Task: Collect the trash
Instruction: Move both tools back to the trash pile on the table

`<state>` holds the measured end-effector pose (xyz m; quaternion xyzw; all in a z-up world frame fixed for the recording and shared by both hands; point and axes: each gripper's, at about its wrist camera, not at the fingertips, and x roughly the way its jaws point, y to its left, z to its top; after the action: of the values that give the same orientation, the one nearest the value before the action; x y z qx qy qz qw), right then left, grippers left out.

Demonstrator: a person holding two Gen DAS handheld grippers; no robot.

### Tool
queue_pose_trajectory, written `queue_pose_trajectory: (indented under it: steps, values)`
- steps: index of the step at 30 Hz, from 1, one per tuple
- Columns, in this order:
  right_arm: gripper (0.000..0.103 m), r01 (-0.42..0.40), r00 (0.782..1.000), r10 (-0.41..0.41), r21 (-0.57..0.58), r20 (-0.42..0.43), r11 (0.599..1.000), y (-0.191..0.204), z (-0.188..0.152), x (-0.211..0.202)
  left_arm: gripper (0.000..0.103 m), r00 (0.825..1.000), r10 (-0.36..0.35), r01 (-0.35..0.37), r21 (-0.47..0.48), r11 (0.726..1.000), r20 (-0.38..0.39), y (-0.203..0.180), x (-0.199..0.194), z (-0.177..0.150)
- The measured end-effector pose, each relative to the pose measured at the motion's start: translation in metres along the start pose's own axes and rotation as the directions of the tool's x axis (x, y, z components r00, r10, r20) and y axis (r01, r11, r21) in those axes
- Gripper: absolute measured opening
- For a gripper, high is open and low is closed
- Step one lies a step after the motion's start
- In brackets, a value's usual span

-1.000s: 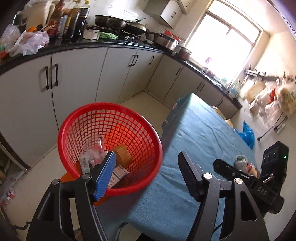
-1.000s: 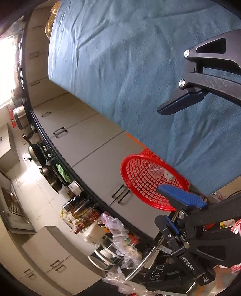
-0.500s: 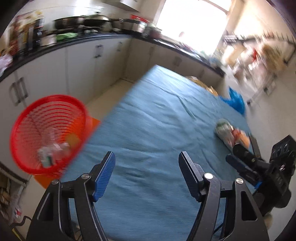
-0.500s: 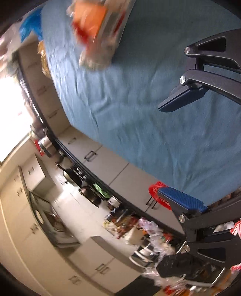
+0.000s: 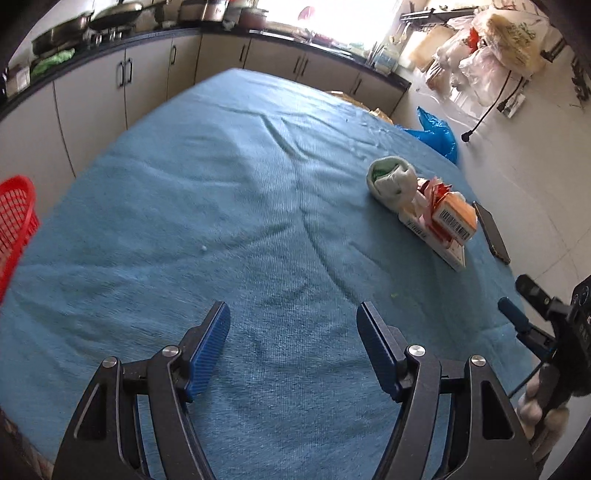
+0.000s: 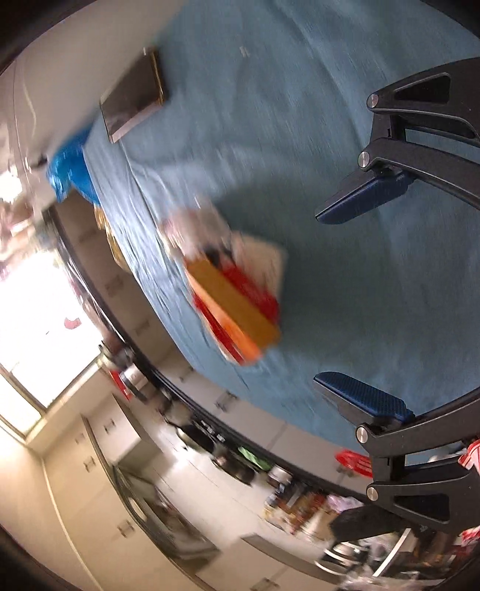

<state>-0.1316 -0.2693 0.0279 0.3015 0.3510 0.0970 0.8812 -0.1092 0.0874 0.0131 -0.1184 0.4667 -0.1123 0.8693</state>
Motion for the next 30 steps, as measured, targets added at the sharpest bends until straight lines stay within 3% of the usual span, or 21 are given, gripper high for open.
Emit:
queue_pose_trajectory:
  steps: [6,12,16,18,19,22,26,30]
  values:
    - [0.087,0.049,0.999,-0.049,-0.003,-0.003,0.999,0.0,0.031,0.015,0.072,1.0,-0.025,0.025,-0.022,0.999,0.01,0.007,0.0,0.002]
    - [0.082,0.081,0.995,-0.078,0.042,-0.066,0.996,-0.005,0.057,0.057,0.096,0.997,-0.078,0.077,0.059,0.995,0.009,-0.003,0.004,-0.004]
    - [0.082,0.149,0.989,-0.149,0.077,-0.004,0.986,-0.008,0.07,0.064,0.1,0.998,-0.062,0.063,0.135,0.989,-0.011,-0.012,0.006,-0.007]
    - [0.082,0.182,0.982,-0.184,0.058,0.03,0.982,-0.006,0.079,0.066,0.1,0.997,-0.075,0.076,0.127,0.989,-0.017,-0.01,0.006,-0.005]
    - [0.082,0.198,0.979,-0.2,0.045,0.038,0.979,-0.004,0.083,0.069,0.097,0.997,-0.078,0.081,0.112,0.99,-0.028,-0.008,0.005,-0.002]
    - [0.072,0.254,0.967,-0.254,0.005,0.037,0.967,-0.005,0.097,0.085,0.061,0.995,-0.083,0.087,0.085,0.993,-0.053,-0.007,0.002,0.011]
    - [0.063,0.247,0.969,-0.247,0.002,0.018,0.969,-0.019,0.101,0.099,0.058,0.997,-0.071,0.069,0.113,0.991,0.008,-0.022,-0.009,0.039]
    - [0.054,0.218,0.976,-0.218,0.025,-0.005,0.976,-0.034,0.094,0.104,0.063,0.988,-0.154,0.152,0.07,0.986,0.014,-0.037,0.004,0.072]
